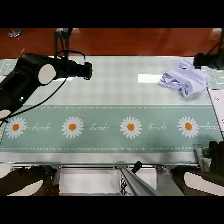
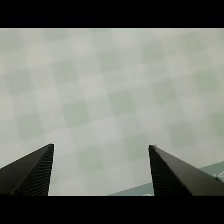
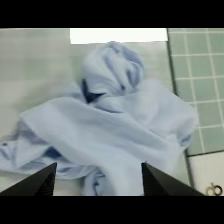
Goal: Fold the shirts.
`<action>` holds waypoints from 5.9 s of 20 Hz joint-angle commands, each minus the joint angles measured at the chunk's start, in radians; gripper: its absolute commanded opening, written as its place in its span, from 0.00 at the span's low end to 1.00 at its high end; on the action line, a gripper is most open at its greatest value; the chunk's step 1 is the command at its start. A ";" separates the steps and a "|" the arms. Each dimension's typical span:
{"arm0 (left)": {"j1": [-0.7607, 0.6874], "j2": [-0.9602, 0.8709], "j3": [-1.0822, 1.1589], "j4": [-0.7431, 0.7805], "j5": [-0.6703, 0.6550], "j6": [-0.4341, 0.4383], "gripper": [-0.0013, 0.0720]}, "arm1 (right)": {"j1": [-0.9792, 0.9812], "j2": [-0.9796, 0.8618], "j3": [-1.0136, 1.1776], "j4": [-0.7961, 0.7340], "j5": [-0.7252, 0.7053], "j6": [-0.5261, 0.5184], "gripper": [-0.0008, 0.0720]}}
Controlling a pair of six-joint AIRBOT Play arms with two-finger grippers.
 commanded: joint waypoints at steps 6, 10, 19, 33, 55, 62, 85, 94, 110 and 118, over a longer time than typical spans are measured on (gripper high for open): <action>0.021 -0.006 0.000 0.002 -0.196 0.000 0.99 | -0.334 -0.180 0.001 0.494 0.113 -0.031 0.85; 0.021 -0.011 0.000 0.002 -0.217 0.000 0.99 | -0.334 -0.256 0.001 0.560 0.121 -0.035 0.85; 0.020 -0.011 0.000 -0.001 -0.217 -0.001 0.99 | -0.241 -0.379 0.001 0.559 0.039 -0.035 0.81; 0.019 -0.002 0.405 -0.001 -0.445 0.088 0.99 | -0.193 0.268 0.002 0.884 -0.172 -0.405 0.05; 0.020 0.233 0.649 -0.001 -0.777 0.112 0.99 | 0.549 0.438 -0.215 0.835 -0.023 -0.259 0.05; 0.022 0.237 0.648 0.072 -0.894 0.113 0.99 | 1.099 -0.032 -0.220 0.830 -0.379 -0.101 0.05; 0.077 0.391 -0.599 -0.189 -0.316 -0.112 0.99 | -0.285 0.443 -0.222 0.478 0.428 -0.326 0.68; 0.359 0.266 -0.733 -0.638 -0.111 0.302 0.98 | -0.263 0.338 -0.222 0.481 0.461 -0.341 0.68; 0.364 0.080 -0.689 -0.858 -0.026 0.532 0.04 | -0.266 0.338 -0.433 0.212 0.533 -0.353 0.65; 0.364 0.136 -0.689 -0.858 -0.032 0.558 0.04 | -0.411 0.338 -0.699 0.366 0.525 -0.450 0.83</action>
